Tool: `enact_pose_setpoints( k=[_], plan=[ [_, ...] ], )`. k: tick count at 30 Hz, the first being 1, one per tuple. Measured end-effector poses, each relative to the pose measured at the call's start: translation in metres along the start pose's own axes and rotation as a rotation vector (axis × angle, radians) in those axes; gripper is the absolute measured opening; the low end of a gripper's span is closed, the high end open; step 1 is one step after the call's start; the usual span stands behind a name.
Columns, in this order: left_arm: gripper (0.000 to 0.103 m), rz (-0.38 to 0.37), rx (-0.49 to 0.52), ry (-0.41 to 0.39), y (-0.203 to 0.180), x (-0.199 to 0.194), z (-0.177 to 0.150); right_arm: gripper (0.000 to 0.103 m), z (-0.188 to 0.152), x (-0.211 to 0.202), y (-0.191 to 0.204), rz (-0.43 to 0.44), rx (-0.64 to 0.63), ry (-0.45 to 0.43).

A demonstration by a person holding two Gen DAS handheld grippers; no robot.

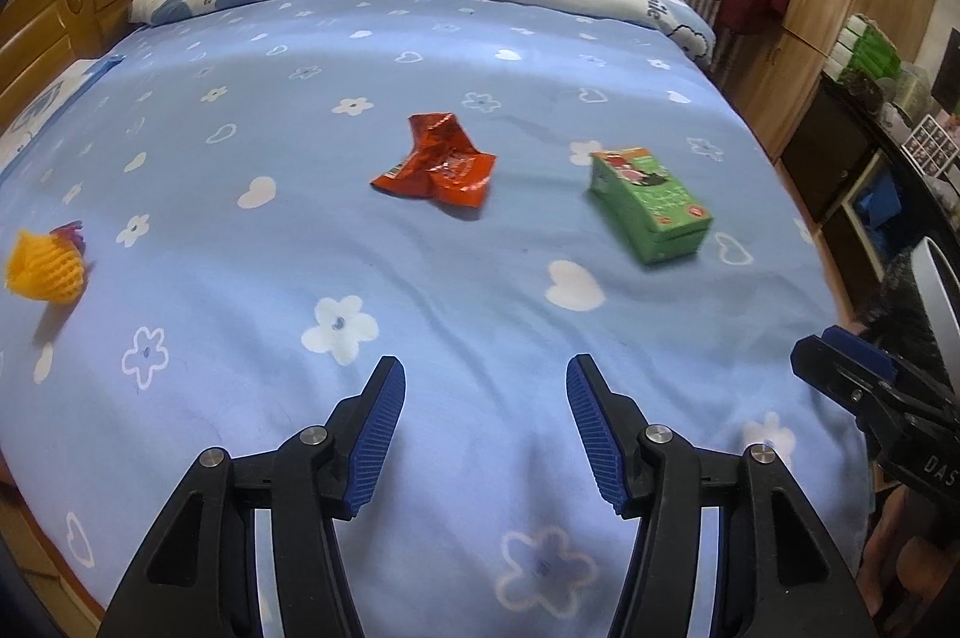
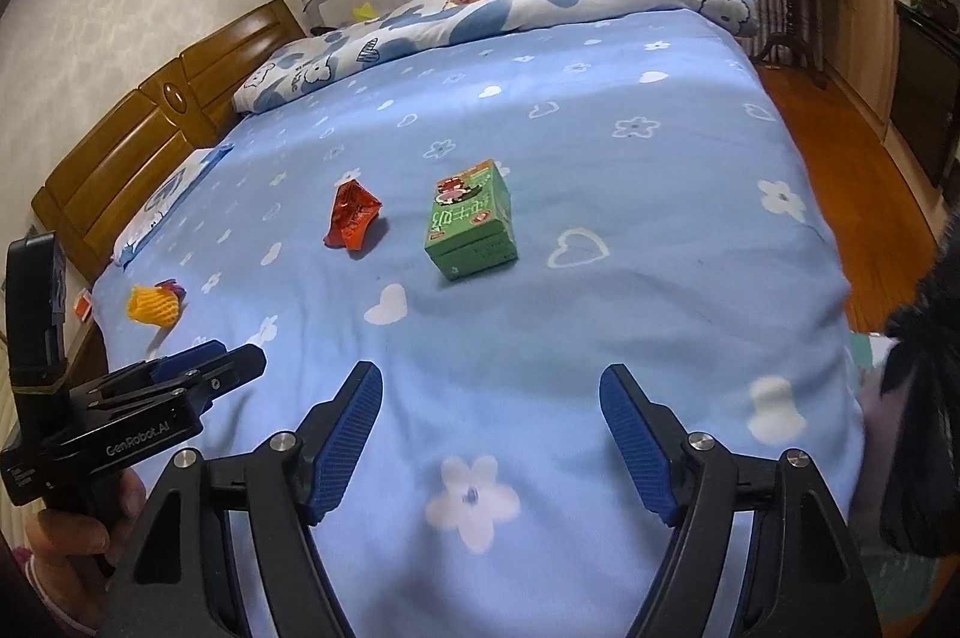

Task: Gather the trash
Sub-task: 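Lower the left tool onto the orange wrapper while the right tool lowers onto the green carton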

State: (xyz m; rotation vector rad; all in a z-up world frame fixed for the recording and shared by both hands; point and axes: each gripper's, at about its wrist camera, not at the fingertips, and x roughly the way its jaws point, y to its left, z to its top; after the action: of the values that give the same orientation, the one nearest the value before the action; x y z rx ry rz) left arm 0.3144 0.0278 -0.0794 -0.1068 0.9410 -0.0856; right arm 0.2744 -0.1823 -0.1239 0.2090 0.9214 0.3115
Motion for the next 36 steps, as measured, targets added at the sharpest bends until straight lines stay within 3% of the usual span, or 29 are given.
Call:
enact_pose_setpoints(
  k=[19,36],
  plan=[
    [0.057,0.043,-0.002,0.000,0.021,0.052,0.042,0.077,0.036,0.059,0.016,0.022,-0.020,0.026],
    [0.061,0.027,-0.024,0.015,0.034,0.096,0.082,0.077,0.056,0.091,0.010,0.012,-0.003,0.041]
  ],
)
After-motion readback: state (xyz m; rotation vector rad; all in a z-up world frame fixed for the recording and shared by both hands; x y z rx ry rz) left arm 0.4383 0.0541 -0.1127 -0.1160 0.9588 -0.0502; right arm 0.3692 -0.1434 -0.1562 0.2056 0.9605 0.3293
